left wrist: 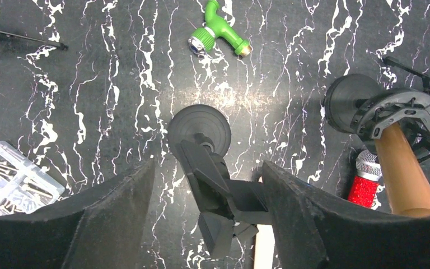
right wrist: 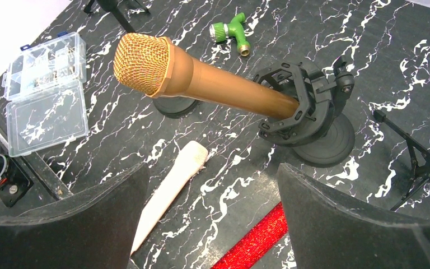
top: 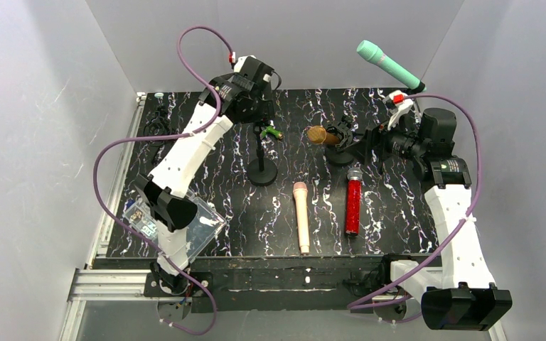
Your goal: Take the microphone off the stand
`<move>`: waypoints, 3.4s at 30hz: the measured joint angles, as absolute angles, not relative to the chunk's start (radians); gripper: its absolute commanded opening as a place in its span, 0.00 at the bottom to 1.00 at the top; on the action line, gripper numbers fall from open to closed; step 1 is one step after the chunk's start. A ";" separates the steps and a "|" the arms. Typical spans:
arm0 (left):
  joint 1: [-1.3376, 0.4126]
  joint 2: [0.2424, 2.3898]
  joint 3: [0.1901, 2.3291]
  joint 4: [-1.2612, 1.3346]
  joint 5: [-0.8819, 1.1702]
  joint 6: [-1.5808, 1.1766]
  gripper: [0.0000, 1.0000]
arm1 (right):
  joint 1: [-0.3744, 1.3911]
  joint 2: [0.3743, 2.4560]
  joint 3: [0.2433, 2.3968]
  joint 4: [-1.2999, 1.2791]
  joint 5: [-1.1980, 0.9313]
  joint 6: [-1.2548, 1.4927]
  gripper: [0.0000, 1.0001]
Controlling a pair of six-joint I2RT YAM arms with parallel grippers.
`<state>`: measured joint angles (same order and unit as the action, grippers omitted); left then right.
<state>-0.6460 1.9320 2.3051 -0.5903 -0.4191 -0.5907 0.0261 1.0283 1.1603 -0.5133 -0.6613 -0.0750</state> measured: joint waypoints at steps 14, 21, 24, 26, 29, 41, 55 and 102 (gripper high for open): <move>-0.664 1.906 2.248 -0.526 -0.381 -0.527 0.32 | 0.026 1.010 1.131 -0.498 -0.662 -0.075 0.93; -0.665 1.896 2.220 -0.493 -0.342 -0.444 0.18 | 0.026 0.991 1.127 -0.498 -0.661 -0.076 0.93; -0.662 1.887 2.204 -0.474 -0.325 -0.414 0.04 | 0.026 0.985 1.123 -0.497 -0.662 -0.077 0.93; -0.662 1.878 2.191 -0.467 -0.319 -0.390 0.00 | 0.026 0.983 1.117 -0.498 -0.662 -0.078 0.93; -0.662 1.867 2.170 -0.452 -0.317 -0.368 0.00 | 0.026 0.983 1.114 -0.498 -0.661 -0.078 0.93; -0.660 1.810 1.994 -0.348 -0.252 -0.312 0.00 | 0.026 0.981 1.114 -0.498 -0.661 -0.079 0.93; -0.643 1.813 1.845 -0.276 -0.217 -0.295 0.00 | 0.026 0.981 1.114 -0.498 -0.658 -0.082 0.93; -0.589 1.896 1.902 -0.349 -0.175 -0.183 0.00 | 0.027 0.968 1.084 -0.498 -0.655 -0.083 0.93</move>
